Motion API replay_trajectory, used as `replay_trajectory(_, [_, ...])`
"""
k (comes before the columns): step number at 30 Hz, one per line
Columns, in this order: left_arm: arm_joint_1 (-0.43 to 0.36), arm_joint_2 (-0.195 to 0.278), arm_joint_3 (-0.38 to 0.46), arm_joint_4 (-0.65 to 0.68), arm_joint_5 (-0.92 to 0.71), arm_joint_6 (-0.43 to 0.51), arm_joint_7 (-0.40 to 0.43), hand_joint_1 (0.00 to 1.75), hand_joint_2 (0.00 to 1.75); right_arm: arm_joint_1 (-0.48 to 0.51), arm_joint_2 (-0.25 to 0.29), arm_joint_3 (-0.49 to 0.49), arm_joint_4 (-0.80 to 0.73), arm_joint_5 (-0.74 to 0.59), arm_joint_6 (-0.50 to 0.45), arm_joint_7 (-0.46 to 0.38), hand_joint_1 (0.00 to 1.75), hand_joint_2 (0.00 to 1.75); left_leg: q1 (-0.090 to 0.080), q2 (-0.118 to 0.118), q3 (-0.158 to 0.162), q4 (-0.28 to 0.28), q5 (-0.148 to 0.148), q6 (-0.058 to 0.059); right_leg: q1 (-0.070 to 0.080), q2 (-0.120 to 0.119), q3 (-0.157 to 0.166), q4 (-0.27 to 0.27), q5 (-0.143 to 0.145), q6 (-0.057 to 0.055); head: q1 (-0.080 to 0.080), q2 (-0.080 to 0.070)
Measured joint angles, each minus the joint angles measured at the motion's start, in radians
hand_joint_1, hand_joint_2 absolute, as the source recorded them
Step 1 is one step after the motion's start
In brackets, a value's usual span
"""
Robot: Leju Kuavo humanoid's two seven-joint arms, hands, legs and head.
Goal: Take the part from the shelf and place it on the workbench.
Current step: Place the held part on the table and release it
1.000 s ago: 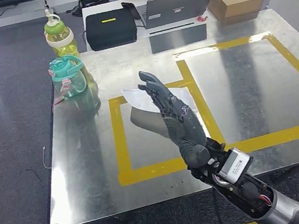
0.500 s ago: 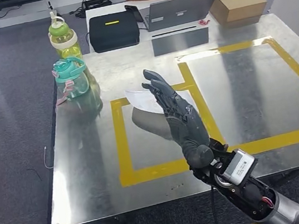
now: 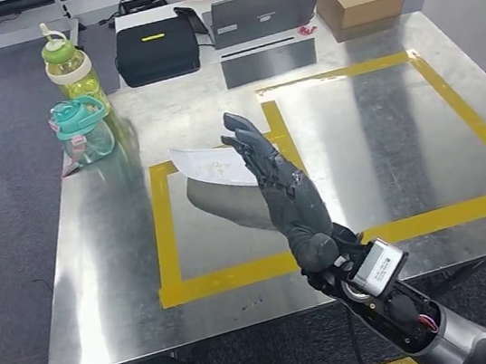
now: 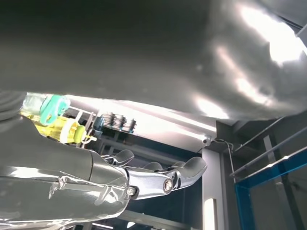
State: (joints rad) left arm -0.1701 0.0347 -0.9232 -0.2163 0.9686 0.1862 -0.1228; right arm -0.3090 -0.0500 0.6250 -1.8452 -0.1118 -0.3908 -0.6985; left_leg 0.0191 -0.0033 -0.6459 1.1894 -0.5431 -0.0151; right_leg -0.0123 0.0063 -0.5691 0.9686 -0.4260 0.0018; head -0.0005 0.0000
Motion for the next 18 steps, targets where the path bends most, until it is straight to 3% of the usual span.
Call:
replay_trajectory(3, [-0.005, 0.001, 0.000, 0.000, 0.000, 0.000, 0.000, 0.00, 0.00, -0.001, 0.000, 0.000, 0.000, 0.000, 0.000, 0.000, 0.00, 0.00, -0.021, 0.002, 0.113, -0.210, 0.072, 0.032, 0.008, 0.000, -0.003, 0.000, 0.007, 0.003, 0.001, 0.000])
replay_trajectory(5, [-0.007, 0.002, 0.000, 0.000, -0.001, 0.000, 0.000, 0.00, 0.00, -0.001, 0.000, 0.000, 0.000, 0.000, 0.000, 0.000, 0.00, 0.00, -0.029, 0.003, 0.122, -0.238, 0.080, 0.035, 0.008, -0.001, -0.005, -0.001, 0.012, 0.012, 0.001, 0.000])
replay_trajectory(7, [-0.005, 0.001, 0.001, 0.000, 0.000, 0.000, 0.000, 0.00, 0.00, -0.001, 0.000, -0.001, 0.000, 0.000, -0.001, 0.000, 0.00, 0.00, -0.026, 0.003, 0.120, -0.247, 0.091, 0.036, 0.006, -0.001, -0.008, -0.001, 0.013, 0.022, 0.001, 0.000])
replay_trajectory(9, [-0.004, 0.001, 0.001, 0.000, 0.000, 0.000, 0.000, 0.00, 0.00, -0.001, 0.000, -0.002, 0.000, 0.000, -0.002, 0.000, 0.00, 0.00, -0.019, 0.006, 0.119, -0.257, 0.104, 0.042, 0.007, -0.001, -0.030, 0.046, -0.026, 0.031, 0.007, 0.000])
replay_trajectory(12, [-0.003, -0.002, 0.001, 0.000, 0.001, 0.000, 0.000, 0.00, 0.00, -0.001, 0.000, -0.002, 0.001, 0.000, -0.001, 0.000, 0.00, 0.00, -0.019, 0.009, 0.108, -0.259, 0.113, 0.047, 0.003, -0.002, -0.099, 0.245, -0.142, 0.040, 0.021, 0.000])
replay_trajectory(13, [-0.002, -0.002, 0.001, 0.000, 0.002, 0.000, 0.000, 0.00, 0.00, -0.001, 0.000, -0.002, 0.002, 0.000, -0.001, 0.000, 0.00, 0.00, -0.020, 0.009, 0.104, -0.258, 0.116, 0.047, 0.003, -0.002, -0.109, 0.288, -0.158, 0.043, 0.024, 0.000])
replay_trajectory(14, [0.000, -0.003, 0.002, 0.000, 0.002, 0.000, 0.000, 0.00, 0.00, -0.001, 0.000, -0.002, 0.003, 0.000, 0.001, 0.000, 0.00, 0.00, -0.020, 0.010, 0.102, -0.257, 0.118, 0.046, 0.002, -0.002, -0.103, 0.295, -0.155, 0.045, 0.026, 0.000])
replay_trajectory(15, [0.002, -0.003, 0.003, 0.000, 0.003, 0.000, 0.000, 0.00, 0.00, -0.001, 0.000, -0.002, 0.004, 0.000, 0.002, 0.000, 0.00, 0.00, -0.020, 0.010, 0.101, -0.255, 0.119, 0.045, 0.001, -0.002, -0.075, 0.259, -0.133, 0.046, 0.029, 0.000])
replay_trajectory(16, [0.003, -0.003, 0.004, 0.000, 0.004, 0.001, 0.000, 0.00, 0.00, -0.001, 0.000, -0.002, 0.005, -0.001, 0.004, 0.000, 0.00, 0.00, -0.020, 0.009, 0.100, -0.253, 0.119, 0.044, 0.000, -0.002, -0.032, 0.187, -0.098, 0.046, 0.032, 0.000])
replay_trajectory(18, [0.005, -0.004, 0.007, 0.000, 0.007, 0.002, 0.000, 0.00, 0.00, -0.005, 0.000, -0.001, 0.006, -0.001, 0.005, 0.000, 0.00, 0.00, -0.022, 0.009, 0.096, -0.245, 0.120, 0.038, 0.000, -0.002, 0.049, 0.043, -0.056, 0.041, 0.037, 0.000])
